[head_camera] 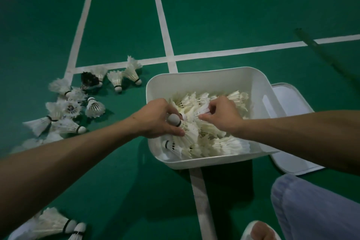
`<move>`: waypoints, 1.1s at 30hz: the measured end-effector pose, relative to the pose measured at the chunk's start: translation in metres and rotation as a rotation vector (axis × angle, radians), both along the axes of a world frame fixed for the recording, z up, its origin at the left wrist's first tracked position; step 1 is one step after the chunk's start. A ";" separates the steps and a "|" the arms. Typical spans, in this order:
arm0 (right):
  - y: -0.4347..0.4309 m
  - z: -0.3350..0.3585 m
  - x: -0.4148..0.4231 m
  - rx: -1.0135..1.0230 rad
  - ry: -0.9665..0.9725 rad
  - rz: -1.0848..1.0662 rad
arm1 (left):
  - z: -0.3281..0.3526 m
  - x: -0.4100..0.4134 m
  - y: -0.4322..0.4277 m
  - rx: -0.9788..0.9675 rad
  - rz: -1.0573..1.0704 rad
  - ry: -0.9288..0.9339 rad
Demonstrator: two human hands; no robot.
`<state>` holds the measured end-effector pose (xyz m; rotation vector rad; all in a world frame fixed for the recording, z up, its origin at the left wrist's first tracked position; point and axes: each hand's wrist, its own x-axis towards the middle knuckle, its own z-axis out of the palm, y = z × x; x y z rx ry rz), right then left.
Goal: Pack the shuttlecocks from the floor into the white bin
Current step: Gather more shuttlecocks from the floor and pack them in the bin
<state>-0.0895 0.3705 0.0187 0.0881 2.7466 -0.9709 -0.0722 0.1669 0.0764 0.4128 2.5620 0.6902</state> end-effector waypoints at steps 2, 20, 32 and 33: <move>-0.005 -0.003 -0.004 0.017 -0.001 0.016 | -0.002 -0.002 0.000 0.008 -0.011 -0.031; 0.030 -0.002 -0.008 -0.324 -0.196 0.101 | -0.016 -0.025 0.038 0.233 -0.080 -0.267; 0.040 0.028 0.011 -0.134 -0.115 0.424 | -0.021 -0.026 0.053 0.213 -0.036 -0.275; 0.040 0.027 0.010 -0.092 -0.102 0.444 | -0.022 -0.026 0.054 0.214 -0.037 -0.261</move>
